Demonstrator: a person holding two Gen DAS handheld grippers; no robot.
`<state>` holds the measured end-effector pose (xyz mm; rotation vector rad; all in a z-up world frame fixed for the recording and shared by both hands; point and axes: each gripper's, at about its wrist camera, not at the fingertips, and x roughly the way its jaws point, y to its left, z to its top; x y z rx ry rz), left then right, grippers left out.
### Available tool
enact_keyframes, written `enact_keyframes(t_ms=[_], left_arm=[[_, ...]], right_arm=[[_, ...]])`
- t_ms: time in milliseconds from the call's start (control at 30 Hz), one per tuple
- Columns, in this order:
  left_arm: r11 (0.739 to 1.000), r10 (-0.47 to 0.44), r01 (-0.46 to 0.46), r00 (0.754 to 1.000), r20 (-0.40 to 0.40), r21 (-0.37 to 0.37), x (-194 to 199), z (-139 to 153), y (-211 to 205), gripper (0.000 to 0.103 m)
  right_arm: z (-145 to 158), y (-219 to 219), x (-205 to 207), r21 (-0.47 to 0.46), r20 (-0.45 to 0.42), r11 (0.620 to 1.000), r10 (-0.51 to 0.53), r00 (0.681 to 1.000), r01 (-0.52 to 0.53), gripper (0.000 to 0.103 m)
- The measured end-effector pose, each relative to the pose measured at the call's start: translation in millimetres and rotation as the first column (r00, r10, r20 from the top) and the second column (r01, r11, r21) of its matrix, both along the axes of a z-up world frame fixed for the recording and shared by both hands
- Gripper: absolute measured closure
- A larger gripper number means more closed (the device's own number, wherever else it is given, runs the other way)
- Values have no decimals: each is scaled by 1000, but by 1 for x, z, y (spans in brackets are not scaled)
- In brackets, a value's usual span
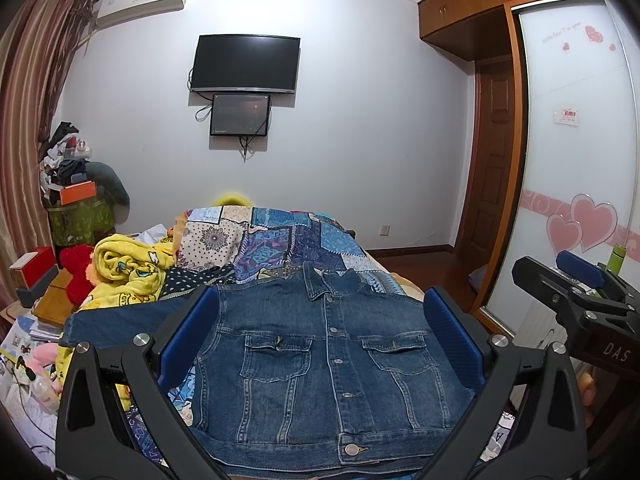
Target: Fold large clothes
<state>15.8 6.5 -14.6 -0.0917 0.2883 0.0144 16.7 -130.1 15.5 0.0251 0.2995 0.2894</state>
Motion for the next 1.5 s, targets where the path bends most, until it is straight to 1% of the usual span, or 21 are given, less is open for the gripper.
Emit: enact_keyframes(t_ms=[300, 567, 733, 833, 933, 1000, 1133, 1200, 1267, 1333, 1400, 1500], left_arm=[[1000, 1, -1, 1000, -16, -7, 9, -4, 3, 0], [1000, 12, -12, 999, -35, -15, 24, -12, 14, 0], [998, 63, -64, 997, -45, -22, 42, -19, 36, 0], [993, 118, -119, 992, -55, -21, 57, -25, 57, 0], [980, 197, -199, 977, -80, -14, 74, -36, 87, 0], [967, 253, -256, 961, -109, -14, 85, -46, 111, 0], [928, 360, -371, 919, -159, -44, 101, -76, 170, 0], [905, 410, -424, 891, -195, -34, 109, -95, 199, 0], [889, 441, -457, 864, -243, -14, 117, -117, 228, 0], [884, 441, -467, 850, -288, -28, 123, -136, 255, 0], [880, 416, -469, 838, -352, -77, 127, -158, 282, 0], [878, 319, -440, 830, -457, -188, 135, -189, 312, 0]], right_arm=[[-2, 0, 5, -8, -21, 1000, 2, 1000, -2, 0], [-7, 7, 21, -23, -59, 1000, 0, 998, -1, 0], [-14, 17, 41, -47, -101, 999, 1, 995, -6, 0], [-23, 26, 56, -73, -124, 997, -5, 992, -4, 0], [-34, 35, 78, -101, -161, 995, -25, 987, 8, 0], [-44, 42, 94, -114, -198, 993, -36, 980, 14, 0], [-62, 52, 117, -144, -259, 989, -59, 964, 22, 0], [-73, 57, 129, -163, -292, 986, -69, 954, 21, 0], [-79, 61, 138, -173, -319, 985, -76, 945, 21, 0], [-88, 66, 148, -176, -351, 984, -84, 933, 22, 0], [-95, 69, 157, -173, -374, 985, -89, 923, 25, 0], [-105, 72, 169, -164, -409, 986, -98, 907, 32, 0]])
